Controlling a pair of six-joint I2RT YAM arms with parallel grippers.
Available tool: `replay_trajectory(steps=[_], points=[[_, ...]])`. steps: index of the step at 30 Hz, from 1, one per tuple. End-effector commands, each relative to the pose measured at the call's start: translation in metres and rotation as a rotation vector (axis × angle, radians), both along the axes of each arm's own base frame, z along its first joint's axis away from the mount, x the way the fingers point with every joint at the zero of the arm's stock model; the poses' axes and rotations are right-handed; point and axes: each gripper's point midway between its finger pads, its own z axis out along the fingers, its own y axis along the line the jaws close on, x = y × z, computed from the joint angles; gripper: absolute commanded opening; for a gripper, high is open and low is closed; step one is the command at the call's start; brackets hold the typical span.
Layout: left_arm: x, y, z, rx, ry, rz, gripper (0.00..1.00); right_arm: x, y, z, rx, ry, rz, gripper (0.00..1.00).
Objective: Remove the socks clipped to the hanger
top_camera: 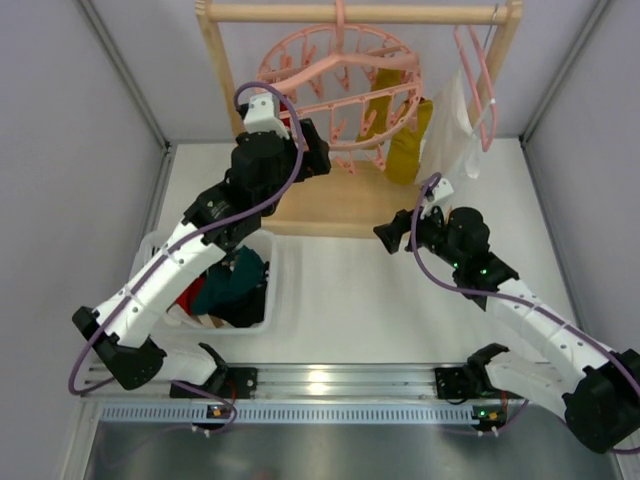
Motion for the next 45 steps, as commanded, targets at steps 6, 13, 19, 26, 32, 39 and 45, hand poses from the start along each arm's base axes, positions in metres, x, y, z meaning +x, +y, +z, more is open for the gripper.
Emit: replay_trajectory(steps=[6, 13, 19, 26, 32, 39, 45], points=[[0.029, 0.078, 0.042, -0.045, -0.108, 0.285, 0.98, 0.019, 0.003, 0.042, 0.029, -0.102, -0.014, 0.80], [0.031, 0.093, 0.047, -0.022, -0.122, 0.324, 0.98, 0.032, 0.008, 0.045, 0.014, -0.099, -0.020, 0.80], [0.029, 0.099, 0.047, -0.012, -0.124, 0.343, 0.98, 0.036, 0.013, 0.049, 0.013, -0.103, -0.001, 0.80], [0.035, 0.118, 0.054, 0.001, -0.138, 0.412, 0.98, 0.041, 0.010, 0.052, -0.006, -0.115, -0.005, 0.80], [0.052, 0.134, 0.050, 0.020, -0.129, 0.450, 0.98, 0.058, -0.005, 0.054, -0.044, -0.118, -0.044, 0.80], [0.080, 0.147, 0.043, 0.027, -0.106, 0.468, 0.98, 0.065, -0.025, 0.054, -0.091, -0.123, -0.096, 0.81], [0.089, 0.149, 0.040, 0.026, -0.099, 0.466, 0.98, 0.076, -0.025, 0.040, -0.110, -0.108, -0.091, 0.82]])
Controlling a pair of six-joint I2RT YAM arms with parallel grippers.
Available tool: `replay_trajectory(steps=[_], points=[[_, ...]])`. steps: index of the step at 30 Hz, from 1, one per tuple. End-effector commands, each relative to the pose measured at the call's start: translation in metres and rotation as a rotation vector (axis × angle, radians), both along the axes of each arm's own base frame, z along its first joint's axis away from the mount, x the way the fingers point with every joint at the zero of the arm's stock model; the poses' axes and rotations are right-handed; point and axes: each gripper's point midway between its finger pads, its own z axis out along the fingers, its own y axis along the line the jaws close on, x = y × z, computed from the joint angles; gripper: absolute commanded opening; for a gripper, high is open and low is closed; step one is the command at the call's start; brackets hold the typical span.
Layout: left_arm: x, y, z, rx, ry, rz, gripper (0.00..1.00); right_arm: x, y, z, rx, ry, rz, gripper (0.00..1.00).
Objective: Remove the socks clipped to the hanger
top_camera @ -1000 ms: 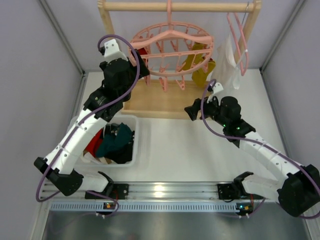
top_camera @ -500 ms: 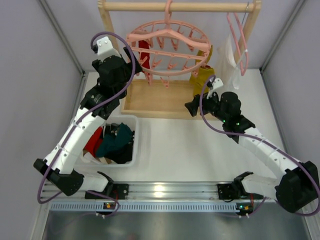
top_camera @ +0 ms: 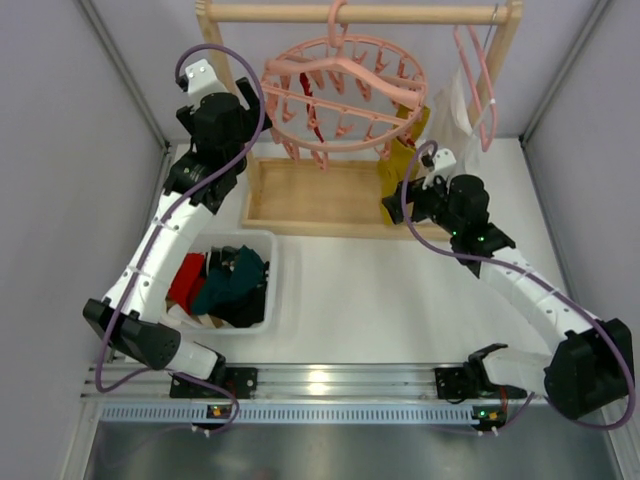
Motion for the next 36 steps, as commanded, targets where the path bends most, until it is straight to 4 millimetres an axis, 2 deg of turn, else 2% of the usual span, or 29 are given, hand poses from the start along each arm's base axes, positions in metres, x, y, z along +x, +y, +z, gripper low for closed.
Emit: replay_trajectory(steps=[1, 2, 5, 6, 7, 9, 10, 11, 13, 17, 21, 26, 32, 36], points=[[0.000, -0.001, 0.026, -0.033, -0.067, -0.019, 0.98, 0.014, 0.006, 0.019, 0.012, -0.059, 0.034, 0.81], [0.000, -0.001, 0.025, -0.037, -0.065, -0.020, 0.98, 0.015, 0.012, 0.014, 0.028, -0.044, 0.051, 0.81], [0.000, -0.001, 0.025, -0.041, -0.064, -0.024, 0.98, 0.023, 0.021, 0.016, 0.035, -0.080, 0.060, 0.79], [0.000, -0.003, 0.025, -0.042, -0.064, -0.028, 0.98, 0.028, 0.024, 0.010, 0.031, -0.077, 0.060, 0.77], [0.000, -0.002, 0.025, -0.041, -0.065, -0.027, 0.98, 0.032, 0.026, 0.015, 0.042, -0.109, 0.062, 0.70], [-0.001, -0.001, 0.026, -0.037, -0.066, -0.024, 0.98, 0.040, 0.028, 0.007, 0.045, -0.115, 0.048, 0.66], [-0.001, -0.001, 0.026, -0.033, -0.065, -0.022, 0.98, 0.042, 0.029, 0.005, 0.048, -0.126, 0.043, 0.59], [-0.002, 0.000, 0.027, -0.030, -0.069, -0.021, 0.98, 0.046, 0.030, 0.004, 0.059, -0.151, 0.040, 0.57], [-0.002, 0.000, 0.029, -0.029, -0.072, -0.024, 0.98, 0.052, 0.032, 0.007, 0.076, -0.188, 0.033, 0.56], [-0.002, 0.000, 0.030, -0.027, -0.072, -0.024, 0.98, 0.073, 0.025, -0.007, 0.076, -0.184, -0.050, 0.61], [-0.002, 0.001, 0.030, -0.017, -0.070, -0.022, 0.98, 0.082, 0.016, -0.016, 0.066, -0.199, -0.118, 0.65], [-0.002, 0.001, 0.030, -0.016, -0.072, -0.025, 0.98, 0.084, 0.010, -0.035, 0.029, -0.204, -0.142, 0.66], [-0.001, 0.000, 0.029, -0.010, -0.068, -0.027, 0.98, 0.078, 0.004, -0.037, 0.027, -0.227, -0.150, 0.66], [-0.002, 0.000, 0.031, -0.011, -0.072, -0.032, 0.98, 0.073, -0.015, -0.044, -0.005, -0.209, -0.227, 0.70]])
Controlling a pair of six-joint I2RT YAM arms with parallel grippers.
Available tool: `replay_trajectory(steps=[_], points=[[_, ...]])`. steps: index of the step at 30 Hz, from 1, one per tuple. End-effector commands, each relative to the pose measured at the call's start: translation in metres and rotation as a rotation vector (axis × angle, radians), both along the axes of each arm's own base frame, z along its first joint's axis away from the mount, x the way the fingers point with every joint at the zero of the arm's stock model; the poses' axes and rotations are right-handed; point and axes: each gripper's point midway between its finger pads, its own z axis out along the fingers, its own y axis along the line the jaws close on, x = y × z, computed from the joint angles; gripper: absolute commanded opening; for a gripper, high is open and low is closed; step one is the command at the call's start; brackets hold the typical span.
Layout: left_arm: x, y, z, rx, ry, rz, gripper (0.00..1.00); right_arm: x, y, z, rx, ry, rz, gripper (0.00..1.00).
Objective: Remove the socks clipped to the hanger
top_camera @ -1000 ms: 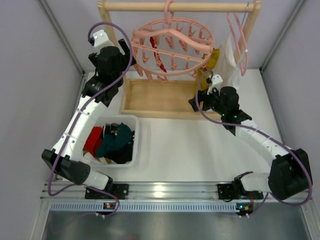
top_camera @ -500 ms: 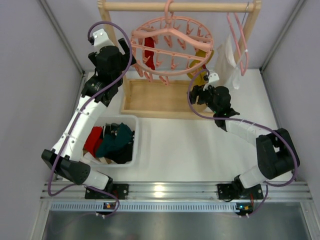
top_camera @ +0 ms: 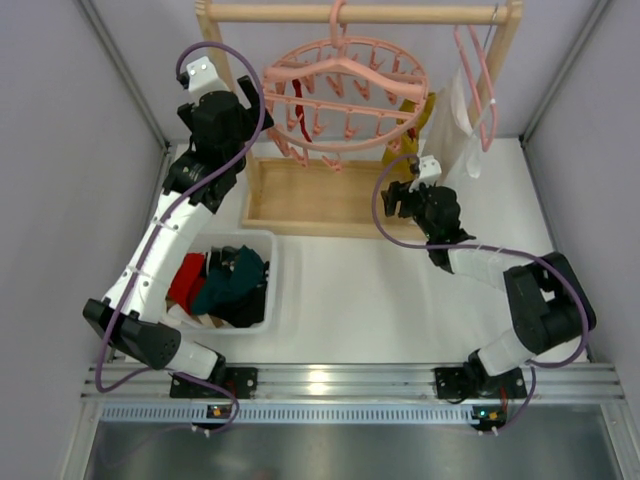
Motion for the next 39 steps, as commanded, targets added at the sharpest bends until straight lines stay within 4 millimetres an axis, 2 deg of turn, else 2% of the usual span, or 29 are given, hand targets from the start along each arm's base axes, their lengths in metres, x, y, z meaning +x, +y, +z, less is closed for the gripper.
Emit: replay_trajectory(steps=[1, 4, 7, 17, 23, 27, 35, 36, 39], points=[[-0.005, 0.004, 0.029, -0.014, -0.069, -0.004, 0.98, -0.007, -0.013, 0.037, 0.023, -0.118, -0.045, 0.71], [-0.007, 0.005, 0.032, -0.018, -0.077, -0.001, 0.98, -0.023, -0.014, 0.040, 0.015, -0.115, -0.013, 0.75], [-0.006, 0.004, 0.033, -0.019, -0.078, -0.012, 0.98, -0.030, -0.017, 0.043, 0.004, -0.109, -0.008, 0.75], [-0.009, 0.004, 0.034, -0.021, -0.081, -0.018, 0.98, -0.041, -0.016, 0.047, 0.012, -0.092, 0.113, 0.73], [-0.010, 0.003, 0.036, -0.021, -0.086, -0.021, 0.98, -0.041, -0.029, 0.050, 0.071, -0.077, 0.142, 0.77], [-0.009, 0.002, 0.035, -0.023, -0.082, -0.027, 0.98, -0.042, -0.032, 0.043, 0.061, -0.044, 0.134, 0.80], [-0.009, 0.001, 0.034, -0.025, -0.083, -0.031, 0.98, -0.028, -0.017, 0.049, 0.077, -0.075, 0.204, 0.78], [-0.009, 0.001, 0.035, -0.025, -0.083, -0.033, 0.98, -0.025, -0.012, 0.056, 0.083, -0.105, 0.231, 0.76], [-0.009, 0.000, 0.034, -0.027, -0.082, -0.037, 0.98, -0.016, -0.003, 0.052, 0.096, -0.112, 0.268, 0.70]])
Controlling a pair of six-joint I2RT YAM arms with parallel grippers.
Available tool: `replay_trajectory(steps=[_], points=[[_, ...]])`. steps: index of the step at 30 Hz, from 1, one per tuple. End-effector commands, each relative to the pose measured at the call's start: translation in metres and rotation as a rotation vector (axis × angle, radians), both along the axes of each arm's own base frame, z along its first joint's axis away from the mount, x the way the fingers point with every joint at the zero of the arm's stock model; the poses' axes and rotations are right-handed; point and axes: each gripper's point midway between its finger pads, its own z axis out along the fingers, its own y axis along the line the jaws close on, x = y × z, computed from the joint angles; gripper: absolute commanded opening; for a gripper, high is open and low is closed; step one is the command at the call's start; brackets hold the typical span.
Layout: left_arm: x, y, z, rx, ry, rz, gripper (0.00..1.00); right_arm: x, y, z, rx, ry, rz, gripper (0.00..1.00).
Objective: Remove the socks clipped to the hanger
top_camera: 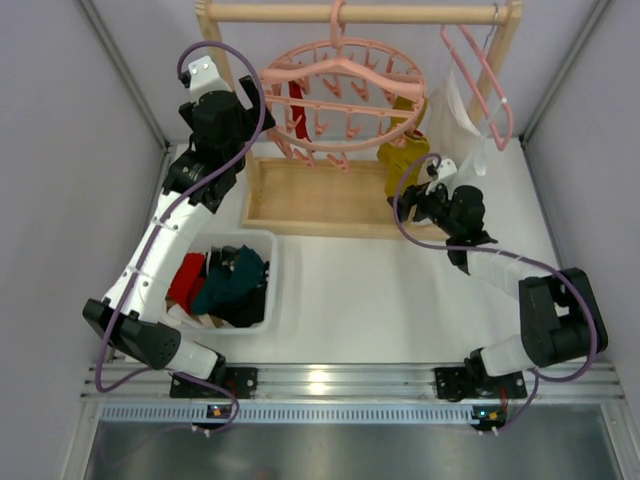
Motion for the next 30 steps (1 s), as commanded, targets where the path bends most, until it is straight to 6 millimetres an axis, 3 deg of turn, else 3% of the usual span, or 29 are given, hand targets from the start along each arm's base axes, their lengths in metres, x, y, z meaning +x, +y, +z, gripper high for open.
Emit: replay_trajectory(steps=[1, 9, 14, 17, 23, 27, 29, 30], points=[[-0.009, 0.004, 0.033, -0.028, -0.081, -0.012, 0.98, 0.017, 0.015, 0.034, 0.056, -0.131, 0.077, 0.68], [-0.011, 0.002, 0.035, -0.031, -0.084, -0.029, 0.98, 0.030, 0.031, 0.039, 0.127, -0.215, 0.149, 0.54], [-0.013, 0.002, 0.035, -0.032, -0.085, -0.032, 0.98, 0.042, 0.030, 0.037, 0.170, -0.236, 0.117, 0.46], [-0.014, 0.002, 0.036, -0.033, -0.087, -0.038, 0.98, 0.046, 0.028, 0.033, 0.176, -0.238, 0.085, 0.35], [-0.026, 0.002, 0.048, -0.056, -0.115, -0.063, 0.98, 0.035, 0.027, 0.035, 0.173, -0.261, 0.044, 0.01], [-0.039, 0.002, 0.062, -0.076, -0.149, -0.094, 0.98, 0.019, 0.026, 0.052, 0.199, -0.302, 0.034, 0.00], [-0.049, 0.004, 0.072, -0.087, -0.173, -0.104, 0.98, 0.010, 0.026, 0.049, 0.191, -0.295, 0.019, 0.00], [-0.051, 0.004, 0.074, -0.089, -0.178, -0.111, 0.98, 0.000, 0.030, 0.061, 0.194, -0.321, 0.022, 0.00]])
